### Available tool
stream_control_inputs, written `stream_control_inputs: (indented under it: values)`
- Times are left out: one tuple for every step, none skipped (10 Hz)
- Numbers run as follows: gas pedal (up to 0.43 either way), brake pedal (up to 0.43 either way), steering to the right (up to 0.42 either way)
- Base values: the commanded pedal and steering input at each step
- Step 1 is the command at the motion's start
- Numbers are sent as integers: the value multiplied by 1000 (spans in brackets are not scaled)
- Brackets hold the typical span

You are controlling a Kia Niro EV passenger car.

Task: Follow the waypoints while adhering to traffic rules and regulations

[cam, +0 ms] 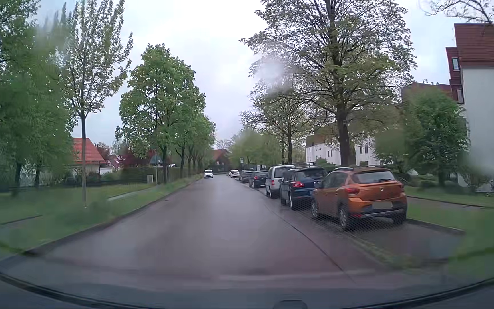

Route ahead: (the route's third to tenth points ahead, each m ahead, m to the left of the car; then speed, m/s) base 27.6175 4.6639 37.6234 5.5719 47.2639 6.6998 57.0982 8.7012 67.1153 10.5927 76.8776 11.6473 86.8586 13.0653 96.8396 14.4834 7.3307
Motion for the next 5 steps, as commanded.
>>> stream_control_inputs:
  values:
    - [118, 0, -39]
    - [118, 0, -36]
    - [118, 0, -35]
    - [118, 0, -35]
    - [118, 0, -35]
